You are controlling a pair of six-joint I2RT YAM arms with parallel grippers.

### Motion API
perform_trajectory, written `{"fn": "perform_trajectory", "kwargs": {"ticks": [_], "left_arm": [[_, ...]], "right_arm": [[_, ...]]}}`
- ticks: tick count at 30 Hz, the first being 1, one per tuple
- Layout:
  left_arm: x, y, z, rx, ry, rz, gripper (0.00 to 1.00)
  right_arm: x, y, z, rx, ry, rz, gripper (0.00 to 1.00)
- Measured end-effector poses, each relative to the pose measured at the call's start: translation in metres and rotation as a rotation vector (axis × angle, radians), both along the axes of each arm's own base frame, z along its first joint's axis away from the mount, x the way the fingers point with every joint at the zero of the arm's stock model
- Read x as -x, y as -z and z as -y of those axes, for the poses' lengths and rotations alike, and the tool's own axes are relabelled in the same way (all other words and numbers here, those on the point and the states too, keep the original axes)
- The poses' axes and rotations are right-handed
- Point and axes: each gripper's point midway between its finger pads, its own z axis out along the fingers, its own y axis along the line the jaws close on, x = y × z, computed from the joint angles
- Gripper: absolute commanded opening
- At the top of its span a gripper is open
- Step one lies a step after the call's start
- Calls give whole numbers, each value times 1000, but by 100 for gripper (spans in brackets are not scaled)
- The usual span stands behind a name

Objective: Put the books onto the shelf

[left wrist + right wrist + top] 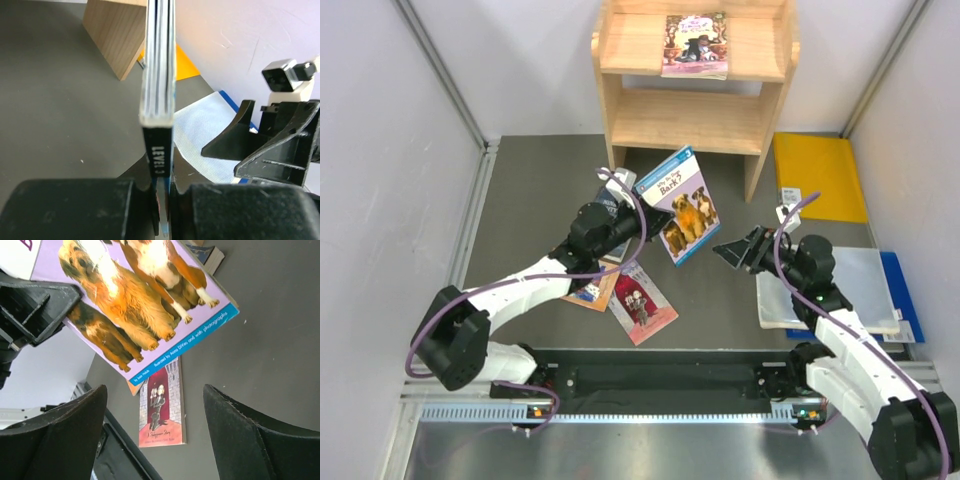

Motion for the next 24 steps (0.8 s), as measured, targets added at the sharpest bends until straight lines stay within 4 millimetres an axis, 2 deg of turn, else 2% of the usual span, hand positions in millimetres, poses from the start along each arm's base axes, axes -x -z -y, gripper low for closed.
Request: {"fn": "perform_trajectory", "kwargs": {"ticks": [5, 13, 19, 24], "left_arm": [[0, -10, -1, 28, 5, 0, 0], [6, -39, -4, 120, 28, 16, 0], [15, -56, 1, 203, 89, 10, 0], [18, -62, 7, 253, 129, 7, 0]], "right_arm": [[1, 0, -6, -78, -19, 5, 77], [1, 15, -15, -189, -48, -36, 77], [-1, -2, -18, -260, -72, 30, 77], [0, -18, -22, -279, -95, 91, 75]]}}
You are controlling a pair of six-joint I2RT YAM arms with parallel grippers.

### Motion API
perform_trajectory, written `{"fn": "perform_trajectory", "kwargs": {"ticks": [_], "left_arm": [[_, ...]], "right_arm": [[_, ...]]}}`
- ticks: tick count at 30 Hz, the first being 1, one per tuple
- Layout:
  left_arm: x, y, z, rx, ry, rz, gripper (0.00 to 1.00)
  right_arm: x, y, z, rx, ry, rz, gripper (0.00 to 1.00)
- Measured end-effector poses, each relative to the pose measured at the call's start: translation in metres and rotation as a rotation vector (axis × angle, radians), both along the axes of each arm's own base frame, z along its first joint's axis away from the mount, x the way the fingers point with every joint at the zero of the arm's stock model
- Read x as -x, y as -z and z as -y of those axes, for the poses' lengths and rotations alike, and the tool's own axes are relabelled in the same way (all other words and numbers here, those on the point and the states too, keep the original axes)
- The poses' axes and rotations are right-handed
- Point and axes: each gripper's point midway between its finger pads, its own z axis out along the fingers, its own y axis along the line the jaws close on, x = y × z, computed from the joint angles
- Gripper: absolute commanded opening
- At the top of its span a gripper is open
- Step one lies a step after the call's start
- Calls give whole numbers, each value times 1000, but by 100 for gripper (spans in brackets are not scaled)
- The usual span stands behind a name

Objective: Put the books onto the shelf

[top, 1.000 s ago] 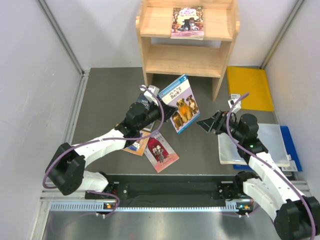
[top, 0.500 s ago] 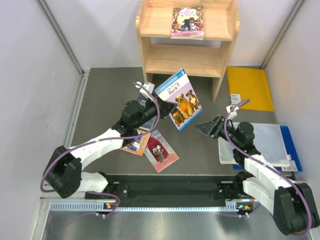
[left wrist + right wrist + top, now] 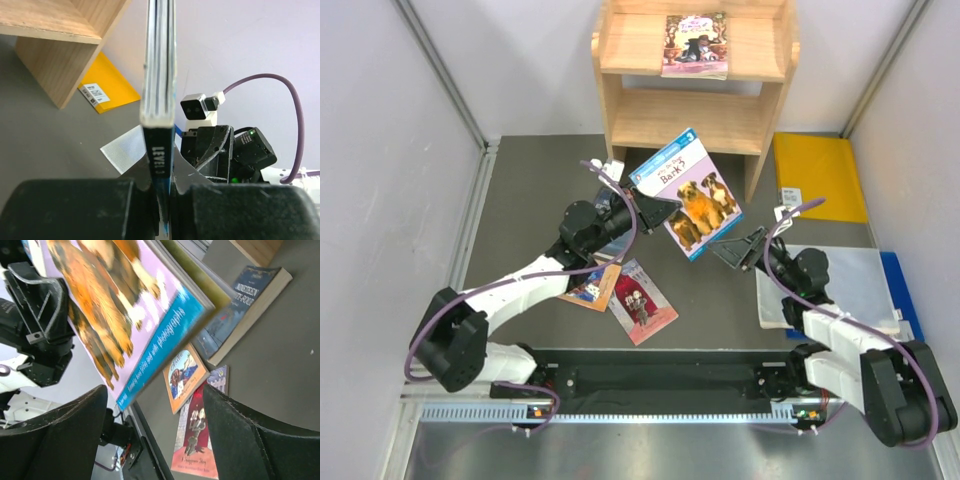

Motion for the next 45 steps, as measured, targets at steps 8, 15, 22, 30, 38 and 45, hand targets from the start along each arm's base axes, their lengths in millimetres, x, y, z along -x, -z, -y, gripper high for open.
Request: {"fn": "perform_trajectory", "kwargs": {"ticks": [8, 15, 22, 30, 38, 45], "left_arm": [[0, 4, 7, 29, 38, -20, 0], [-19, -2, -9, 37, -33, 6, 28], [-24, 5, -15, 1, -79, -5, 48], [-13, 19, -47, -39, -159, 8, 53], [16, 112, -74, -168, -192, -143, 54], [34, 193, -86, -294, -197, -298, 55]], "right_arm": [[-1, -17, -18, -33, -54, 42, 4], [-12, -36, -31, 6, -37, 90, 0], [-6, -70, -44, 62, -62, 148, 0], [-19, -109, -56, 120, -75, 200, 0], [-32, -151, -68, 125, -86, 283, 0], [-48, -201, -74, 74, -43, 365, 0]]}}
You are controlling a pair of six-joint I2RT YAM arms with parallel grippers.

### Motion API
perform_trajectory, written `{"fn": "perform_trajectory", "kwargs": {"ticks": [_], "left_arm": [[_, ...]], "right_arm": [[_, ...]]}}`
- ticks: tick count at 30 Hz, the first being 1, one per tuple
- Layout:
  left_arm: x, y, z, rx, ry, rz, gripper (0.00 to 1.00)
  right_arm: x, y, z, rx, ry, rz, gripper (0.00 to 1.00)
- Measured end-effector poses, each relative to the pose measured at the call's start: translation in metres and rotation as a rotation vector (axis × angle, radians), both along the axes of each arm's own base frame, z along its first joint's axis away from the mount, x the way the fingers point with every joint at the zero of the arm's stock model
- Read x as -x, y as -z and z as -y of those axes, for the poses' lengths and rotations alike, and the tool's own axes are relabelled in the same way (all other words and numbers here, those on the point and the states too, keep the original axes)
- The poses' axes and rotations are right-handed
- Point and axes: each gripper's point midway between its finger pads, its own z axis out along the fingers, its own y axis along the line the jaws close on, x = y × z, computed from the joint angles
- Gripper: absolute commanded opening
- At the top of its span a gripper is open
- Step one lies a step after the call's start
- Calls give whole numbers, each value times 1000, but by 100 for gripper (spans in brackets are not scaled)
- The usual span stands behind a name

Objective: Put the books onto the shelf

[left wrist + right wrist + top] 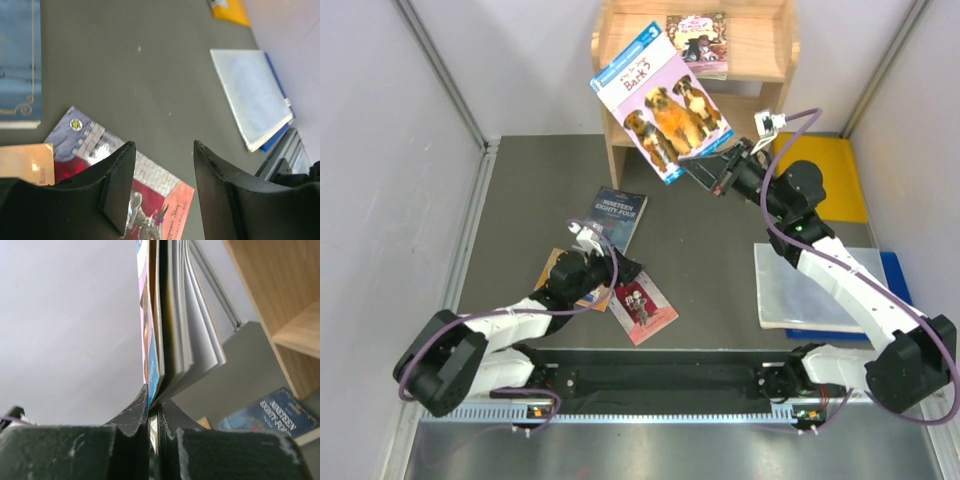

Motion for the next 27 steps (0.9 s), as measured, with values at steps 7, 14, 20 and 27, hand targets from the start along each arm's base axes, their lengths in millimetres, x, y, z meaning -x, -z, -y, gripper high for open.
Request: {"fn": "perform_trajectory", "kwargs": {"ticks": [7, 14, 20, 27], "left_arm": [[22, 52, 24, -69, 87, -110, 58], [42, 70, 58, -118, 195, -144, 58], [44, 63, 72, -115, 228, -110, 58], [47, 68, 76, -133, 240, -112, 58]], "right_arm": [[-43, -47, -4, -111, 96, -15, 0], [-87, -82, 5, -218, 256, -99, 0], [-126, -89, 11, -287, 375, -227, 0], [-152, -66, 4, -303, 412, -351, 0]]}}
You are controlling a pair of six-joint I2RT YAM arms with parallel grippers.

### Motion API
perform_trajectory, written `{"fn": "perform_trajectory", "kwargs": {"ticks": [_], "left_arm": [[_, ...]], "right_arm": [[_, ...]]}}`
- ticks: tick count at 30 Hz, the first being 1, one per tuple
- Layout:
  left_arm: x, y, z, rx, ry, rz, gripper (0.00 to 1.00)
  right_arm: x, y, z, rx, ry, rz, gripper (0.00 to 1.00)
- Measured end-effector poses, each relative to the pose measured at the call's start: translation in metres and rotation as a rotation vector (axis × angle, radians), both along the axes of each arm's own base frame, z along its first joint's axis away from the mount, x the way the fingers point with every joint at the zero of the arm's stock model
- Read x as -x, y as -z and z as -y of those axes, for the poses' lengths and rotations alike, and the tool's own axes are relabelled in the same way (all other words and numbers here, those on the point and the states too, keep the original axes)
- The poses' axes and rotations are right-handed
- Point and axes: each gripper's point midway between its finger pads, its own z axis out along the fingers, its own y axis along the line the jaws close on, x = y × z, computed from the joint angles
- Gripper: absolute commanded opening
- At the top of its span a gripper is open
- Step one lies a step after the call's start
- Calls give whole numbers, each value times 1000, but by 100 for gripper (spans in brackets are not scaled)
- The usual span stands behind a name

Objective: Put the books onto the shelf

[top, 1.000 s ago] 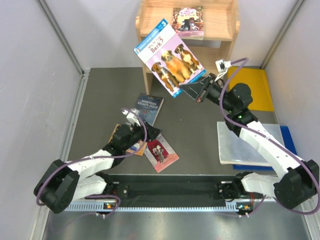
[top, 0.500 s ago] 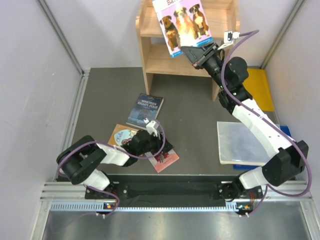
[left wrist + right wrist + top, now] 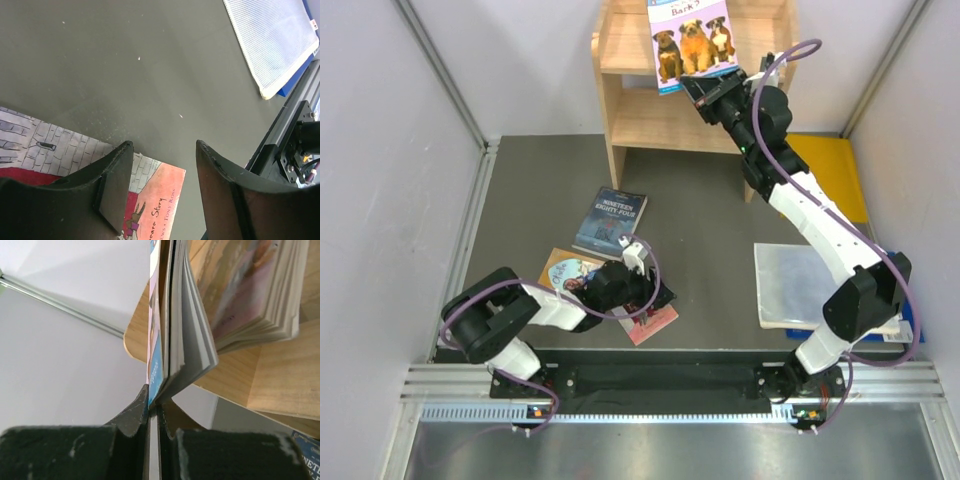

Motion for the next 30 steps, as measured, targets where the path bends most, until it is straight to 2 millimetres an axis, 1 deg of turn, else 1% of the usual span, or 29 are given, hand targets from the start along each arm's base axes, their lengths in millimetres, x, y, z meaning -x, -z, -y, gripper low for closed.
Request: {"fn": "perform_trajectory", "kwargs": {"ticks": [3, 8, 14, 25, 26, 27, 29, 30], "left_arm": [[1, 0, 2, -3, 6, 1, 58], [1, 0, 5, -4, 15, 9, 58], [1, 5, 8, -21, 26, 7, 58], [2, 6, 12, -27, 39, 12, 58], [2, 6, 12, -29, 40, 12, 58], [3, 7, 12, -30, 41, 12, 58], [4, 7, 13, -31, 45, 13, 58], [4, 7, 13, -32, 47, 15, 58]], "right_arm": [[-2, 8, 0, 0, 2, -37, 0], [-4, 13, 2, -17, 17, -82, 0], [-6, 9, 8, -60, 52, -121, 0], [-10, 11, 7, -118, 50, -154, 0], [-11, 12, 6, -122, 49, -156, 2], [-12, 12, 6, -125, 48, -156, 11], [-14, 12, 4, -135, 43, -154, 18], [-14, 12, 4, -137, 42, -153, 26]]}}
